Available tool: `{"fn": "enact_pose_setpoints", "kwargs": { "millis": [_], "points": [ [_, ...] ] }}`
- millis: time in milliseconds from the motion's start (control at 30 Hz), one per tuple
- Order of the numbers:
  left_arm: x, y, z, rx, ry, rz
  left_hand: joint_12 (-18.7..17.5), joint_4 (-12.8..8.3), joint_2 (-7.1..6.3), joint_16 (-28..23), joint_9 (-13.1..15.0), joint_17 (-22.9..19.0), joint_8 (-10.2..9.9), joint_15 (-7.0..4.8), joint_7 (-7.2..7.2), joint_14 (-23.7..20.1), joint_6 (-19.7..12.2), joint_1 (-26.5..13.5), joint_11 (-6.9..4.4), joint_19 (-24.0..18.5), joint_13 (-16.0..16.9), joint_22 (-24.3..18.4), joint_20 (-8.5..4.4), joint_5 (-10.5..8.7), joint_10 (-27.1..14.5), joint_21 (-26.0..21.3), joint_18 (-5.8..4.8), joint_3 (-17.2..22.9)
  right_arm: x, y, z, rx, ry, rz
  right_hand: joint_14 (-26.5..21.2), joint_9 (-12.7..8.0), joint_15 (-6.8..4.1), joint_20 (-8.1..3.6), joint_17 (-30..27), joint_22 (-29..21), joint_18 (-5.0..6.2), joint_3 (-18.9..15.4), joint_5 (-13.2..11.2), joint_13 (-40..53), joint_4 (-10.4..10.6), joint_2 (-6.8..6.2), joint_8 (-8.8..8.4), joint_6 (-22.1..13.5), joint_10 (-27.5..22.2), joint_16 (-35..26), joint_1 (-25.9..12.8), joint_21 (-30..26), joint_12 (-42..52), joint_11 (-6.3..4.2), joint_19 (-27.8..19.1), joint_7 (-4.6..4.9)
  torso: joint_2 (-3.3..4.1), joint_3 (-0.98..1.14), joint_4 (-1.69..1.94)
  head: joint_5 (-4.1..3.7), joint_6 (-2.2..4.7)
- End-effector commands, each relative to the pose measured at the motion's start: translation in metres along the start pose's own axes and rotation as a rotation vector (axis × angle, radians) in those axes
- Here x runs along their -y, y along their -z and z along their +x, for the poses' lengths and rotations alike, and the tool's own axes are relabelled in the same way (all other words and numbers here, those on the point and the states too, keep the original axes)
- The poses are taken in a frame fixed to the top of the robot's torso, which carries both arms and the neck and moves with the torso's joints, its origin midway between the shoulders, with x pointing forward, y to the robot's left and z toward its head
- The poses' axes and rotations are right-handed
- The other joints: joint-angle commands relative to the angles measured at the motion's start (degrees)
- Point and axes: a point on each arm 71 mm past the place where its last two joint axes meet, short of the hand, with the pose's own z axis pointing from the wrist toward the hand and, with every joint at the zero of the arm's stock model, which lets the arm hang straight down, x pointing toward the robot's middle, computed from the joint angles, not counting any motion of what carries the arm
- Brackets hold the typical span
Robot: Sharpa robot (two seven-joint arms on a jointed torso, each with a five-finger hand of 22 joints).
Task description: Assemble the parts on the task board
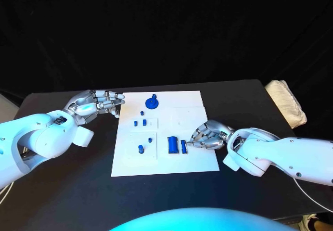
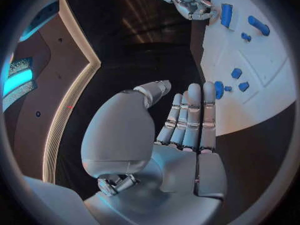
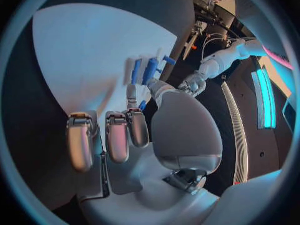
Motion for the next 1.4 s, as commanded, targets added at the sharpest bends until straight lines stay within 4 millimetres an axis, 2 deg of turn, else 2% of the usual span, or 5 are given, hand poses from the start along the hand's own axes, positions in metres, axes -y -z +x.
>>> {"fn": "enact_pose_setpoints", "kwargs": {
  "millis": [33,867,900,1167,1400],
  "points": [
    [0.0,-0.004,0.001,0.026,0.034,0.054,0.8,0.8,-0.23,-1.6,-0.1,-0.9,0.7,0.15,2.14,-1.3,-0.5,-0.6,-0.06,-0.7,0.1,-1.4,0.18,-0.38,-0.3,-2.2,0.73,-1.0,-0.004,-0.007,-0.018,0.009,-0.202,-0.113,4.9,-0.1,0.53,0.54,10.4,14.0,0.38,-0.5,0.1,10.8,0.1,-0.36,-0.49,-0.5,2.3,-0.6,0.2,-1.4,-1.1,0.45,4.9,0.12,-0.98,-0.39,-0.26,0.27,0.78],
    [-0.025,-0.076,-0.05,0.337,0.073,0.196,-30.1,4.0,-0.21,-50.9,-5.1,-13.5,-3.6,3.97,-2.12,-4.5,0.3,3.3,0.73,-1.2,-3.5,-26.0,4.49,-0.94,10.4,-38.5,0.13,-4.5,0.006,-0.103,-0.107,0.339,-0.489,-0.249,-32.0,-3.9,11.14,11.24,-50.4,-39.0,10.14,11.6,1.0,-54.2,-7.0,-0.51,-6.71,-11.8,-28.3,-63.8,6.0,-83.8,-71.6,9.39,-28.8,7.62,-5.6,-1.02,-1.97,4.7,9.55],
    [-0.026,-0.076,-0.046,0.293,0.05,0.157,-36.3,-4.0,10.67,-66.9,-16.5,-20.2,-19.9,-6.24,-11.04,-48.2,-41.9,-20.5,-10.13,-42.3,-7.1,-40.5,-11.99,-14.83,-40.6,-52.0,-9.71,-32.4,0.009,-0.101,-0.108,0.362,-0.419,-0.185,-84.1,-22.6,4.17,-1.56,-74.9,-74.9,-0.38,-18.4,-9.5,-74.9,-14.8,11.86,-22.71,-57.7,-84.0,-88.5,-15.8,-87.6,-80.8,0.18,-84.1,-4.69,-5.14,-1.29,-1.82,4.28,8.59],
    [-0.03,-0.072,-0.033,0.323,0.054,0.154,-36.3,-4.0,10.67,-66.9,-16.5,-20.2,-19.9,-6.24,-11.04,-48.2,-41.9,-34.9,-10.13,-42.3,-7.1,-40.5,-11.99,-14.83,-40.6,-52.0,-9.71,-32.4,-0.005,-0.097,-0.09,0.378,-0.49,-0.212,-84.1,-22.6,4.17,-1.56,-74.9,-74.9,-0.38,-18.4,-9.5,-74.9,-14.8,11.86,-22.71,-57.7,-84.0,-88.5,-67.5,-87.6,-80.8,0.18,-84.1,-4.69,-6.9,-0.03,-2.08,5.93,10.87],
    [-0.036,-0.059,-0.003,0.386,0.059,0.145,-36.3,-4.0,10.67,-66.9,-16.5,-20.2,-19.9,-6.24,-11.04,-48.2,-41.9,-76.2,-10.13,-42.3,-7.1,-40.5,-11.99,-14.83,-40.6,-52.0,-9.71,-32.4,-0.035,-0.083,-0.054,0.409,-0.633,-0.247,-84.1,-22.6,4.17,-1.56,-74.9,-74.9,-0.38,-18.4,-9.5,-74.9,-14.8,11.86,-22.71,-57.7,-84.0,-88.5,-67.5,-87.6,-80.8,0.18,-84.1,-4.69,-8.22,0.92,-2.27,7.16,12.58]
  ]
}}
